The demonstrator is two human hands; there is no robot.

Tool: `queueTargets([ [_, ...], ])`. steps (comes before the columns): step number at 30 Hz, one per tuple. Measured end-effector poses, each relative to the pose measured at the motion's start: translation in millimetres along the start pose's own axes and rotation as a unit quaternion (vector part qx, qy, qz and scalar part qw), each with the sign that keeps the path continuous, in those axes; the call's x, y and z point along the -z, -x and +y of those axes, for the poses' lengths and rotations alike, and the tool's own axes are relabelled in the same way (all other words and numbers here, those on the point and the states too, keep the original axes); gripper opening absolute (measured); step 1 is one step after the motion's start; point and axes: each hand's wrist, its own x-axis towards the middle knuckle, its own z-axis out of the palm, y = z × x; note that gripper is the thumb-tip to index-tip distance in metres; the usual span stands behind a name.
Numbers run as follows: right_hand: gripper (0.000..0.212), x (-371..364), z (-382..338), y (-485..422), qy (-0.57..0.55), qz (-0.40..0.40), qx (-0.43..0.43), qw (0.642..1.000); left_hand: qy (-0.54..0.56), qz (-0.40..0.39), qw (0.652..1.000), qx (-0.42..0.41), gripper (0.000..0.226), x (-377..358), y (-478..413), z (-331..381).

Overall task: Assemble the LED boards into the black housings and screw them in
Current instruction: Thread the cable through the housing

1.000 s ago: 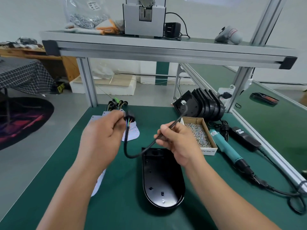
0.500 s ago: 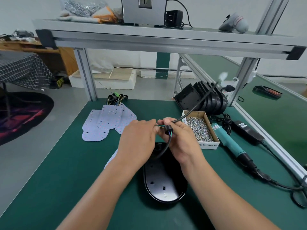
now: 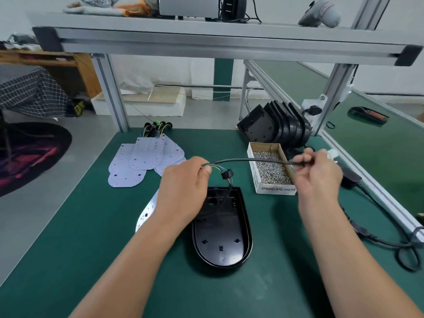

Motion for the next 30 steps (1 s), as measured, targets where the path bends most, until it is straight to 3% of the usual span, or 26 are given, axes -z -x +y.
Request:
queueTargets([
  [2, 0.02, 7, 6, 6, 0.192, -0.064, 0.055, 0.978, 0.043, -0.022, 0.999, 0.024, 0.015, 4, -4, -4],
  [3, 0.019, 9, 10, 11, 0.307, -0.114, 0.083, 0.941, 0.069, -0.037, 0.996, 0.036, 0.014, 6, -7, -6],
  [5, 0.009, 6, 14, 24, 0.47, -0.209, 0.106, 0.851, 0.102, -0.062, 0.992, 0.049, 0.019, 10, -9, -7],
  [6, 0.014, 5, 15, 28, 0.532, -0.255, 0.129, 0.797, 0.104, -0.069, 0.991, 0.051, 0.023, 10, -10, -7],
  [8, 0.032, 2, 15, 35, 0.641, -0.342, 0.223, 0.65, 0.093, -0.073, 0.991, 0.055, 0.03, 8, -9, -6],
  [9, 0.036, 1, 17, 39, 0.667, -0.372, 0.267, 0.587, 0.087, -0.065, 0.992, 0.061, 0.03, 7, -9, -6],
  [10, 0.037, 0, 18, 47, 0.668, -0.393, 0.294, 0.559, 0.081, -0.049, 0.993, 0.069, 0.029, 5, -9, -7],
  [12, 0.035, 0, 19, 63, 0.625, -0.437, 0.32, 0.563, 0.061, 0.004, 0.995, 0.082, 0.025, 5, -11, -7],
  [14, 0.028, 1, 20, 79, 0.626, -0.47, 0.325, 0.531, 0.053, 0.056, 0.994, 0.084, 0.023, 6, -13, -7],
  [18, 0.013, 5, 36, 90, 0.692, -0.499, 0.42, 0.311, 0.023, 0.081, 0.993, 0.085, 0.022, 11, -16, -6],
  [19, 0.016, 6, 40, 90, 0.698, -0.494, 0.434, 0.284, 0.007, 0.081, 0.993, 0.083, 0.021, 11, -17, -6],
  [23, 0.026, -4, 52, 89, 0.719, -0.468, 0.444, 0.259, -0.058, 0.054, 0.995, 0.065, 0.015, 6, -20, -7],
  [27, 0.027, -10, 54, 90, 0.736, -0.46, 0.437, 0.237, -0.057, -0.024, 0.995, 0.076, 0.009, 0, -22, -15],
  [30, 0.025, -9, 54, 90, 0.721, -0.465, 0.455, 0.239, -0.132, -0.086, 0.987, 0.037, 0.032, -1, -21, -24],
])
